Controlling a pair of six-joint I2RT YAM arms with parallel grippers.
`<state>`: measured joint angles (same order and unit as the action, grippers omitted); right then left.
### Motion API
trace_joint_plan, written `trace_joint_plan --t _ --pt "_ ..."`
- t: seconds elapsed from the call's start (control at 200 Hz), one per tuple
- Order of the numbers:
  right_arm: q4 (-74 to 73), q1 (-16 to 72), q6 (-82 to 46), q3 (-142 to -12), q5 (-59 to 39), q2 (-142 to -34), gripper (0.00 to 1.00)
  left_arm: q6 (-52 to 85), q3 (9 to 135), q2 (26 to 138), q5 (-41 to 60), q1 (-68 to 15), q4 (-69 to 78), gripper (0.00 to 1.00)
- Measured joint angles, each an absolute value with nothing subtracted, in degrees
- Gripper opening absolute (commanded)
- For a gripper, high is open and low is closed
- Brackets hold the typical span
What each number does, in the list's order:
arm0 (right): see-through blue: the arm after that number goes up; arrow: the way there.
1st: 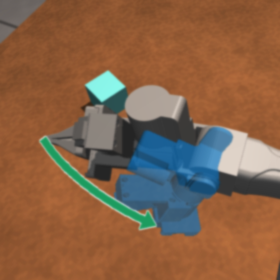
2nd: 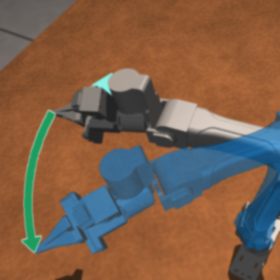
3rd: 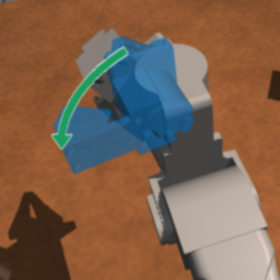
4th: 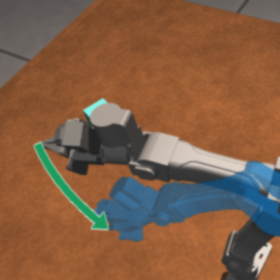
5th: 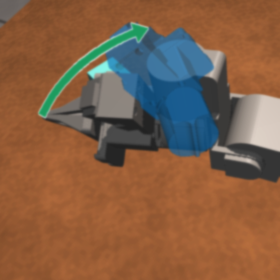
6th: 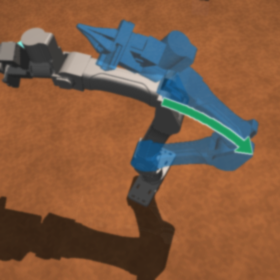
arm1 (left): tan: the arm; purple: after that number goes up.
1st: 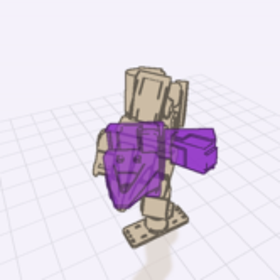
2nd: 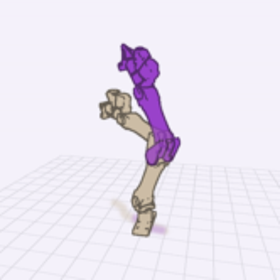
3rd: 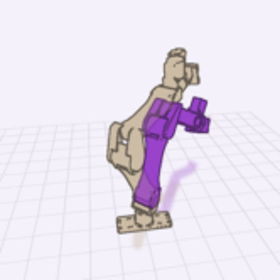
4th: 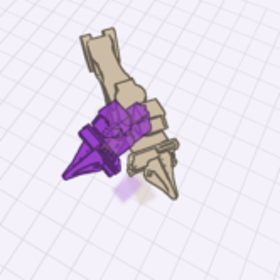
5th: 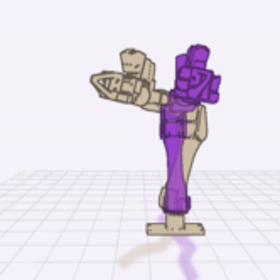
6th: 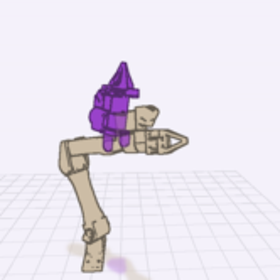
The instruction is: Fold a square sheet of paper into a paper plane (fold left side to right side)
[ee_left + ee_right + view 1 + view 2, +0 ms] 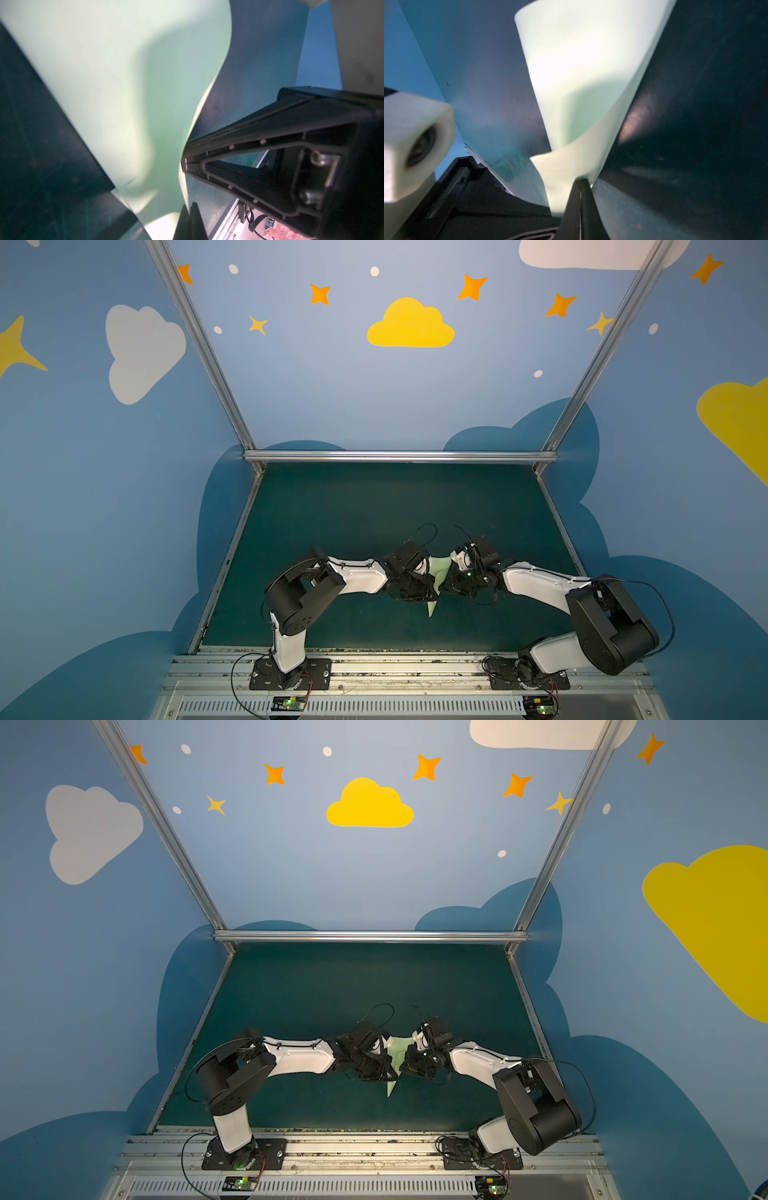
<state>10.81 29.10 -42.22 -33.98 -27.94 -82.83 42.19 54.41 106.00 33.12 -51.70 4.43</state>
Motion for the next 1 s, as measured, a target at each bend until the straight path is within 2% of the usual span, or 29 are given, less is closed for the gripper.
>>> trace_joint_plan --t 0.32,0.616,0.721,0.826,0.911,0.996 --pt "11.49 29.1 -42.17 -35.18 -26.98 -81.3 0.0 40.05 51.66 106.56 33.85 -50.98 5.61 0.03" --pt "10.37 29.47 -42.19 -36.12 -26.98 -85.54 0.0 38.37 51.48 106.96 34.48 -50.74 6.42 0.04" --pt "10.0 29.52 -42.19 -36.12 -26.96 -86.32 0.0 38.06 51.48 106.96 34.52 -50.63 6.37 0.18" --pt "9.82 29.52 -42.19 -36.12 -26.94 -86.56 0.0 37.15 51.55 106.5 35.42 -50.35 6.68 0.43" --pt "9.69 29.52 -42.19 -36.12 -26.81 -86.76 0.0 35.83 51.55 104.9 34.59 -50.11 5.8 0.55" --pt "9.58 29.52 -42.19 -36.12 -26.72 -86.98 0.0 34.63 51.46 102.98 32.67 -49.56 3.75 0.62"
